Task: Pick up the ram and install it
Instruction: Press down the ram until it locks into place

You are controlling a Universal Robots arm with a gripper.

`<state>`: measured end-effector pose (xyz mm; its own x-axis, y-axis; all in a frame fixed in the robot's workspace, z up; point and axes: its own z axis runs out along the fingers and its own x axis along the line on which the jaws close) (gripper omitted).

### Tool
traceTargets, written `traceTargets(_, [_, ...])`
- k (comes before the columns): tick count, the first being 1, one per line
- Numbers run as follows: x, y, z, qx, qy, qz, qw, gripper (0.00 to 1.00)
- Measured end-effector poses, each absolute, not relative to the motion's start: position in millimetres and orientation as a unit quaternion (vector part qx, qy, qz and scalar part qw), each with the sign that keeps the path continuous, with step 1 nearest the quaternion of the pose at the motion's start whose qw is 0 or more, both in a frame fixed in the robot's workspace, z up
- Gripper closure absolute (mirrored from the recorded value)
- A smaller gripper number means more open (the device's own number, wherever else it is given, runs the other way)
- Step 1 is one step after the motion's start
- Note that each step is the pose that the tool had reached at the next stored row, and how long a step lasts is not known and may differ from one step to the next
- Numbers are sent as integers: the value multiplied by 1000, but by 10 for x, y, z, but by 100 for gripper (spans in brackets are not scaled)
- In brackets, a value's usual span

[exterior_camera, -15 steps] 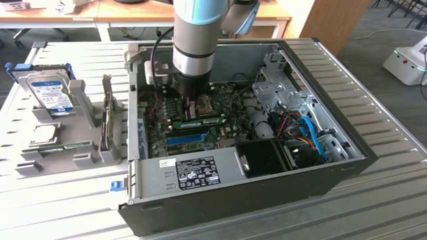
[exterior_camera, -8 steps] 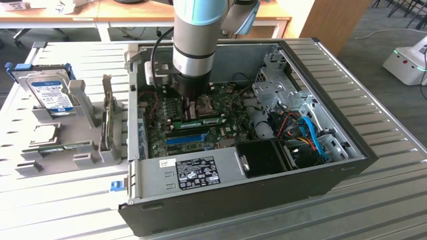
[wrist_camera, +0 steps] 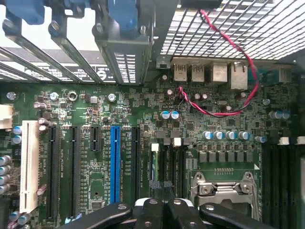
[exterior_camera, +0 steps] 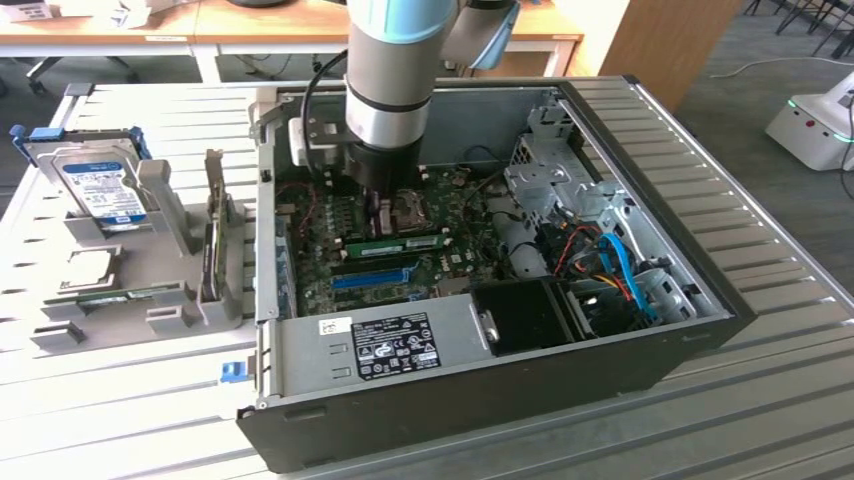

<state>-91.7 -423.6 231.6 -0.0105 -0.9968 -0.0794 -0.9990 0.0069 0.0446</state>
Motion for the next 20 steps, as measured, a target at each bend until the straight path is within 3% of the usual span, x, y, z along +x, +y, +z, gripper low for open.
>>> traceTargets(20, [-917, -4236, 2925, -703, 709, 44, 12, 89])
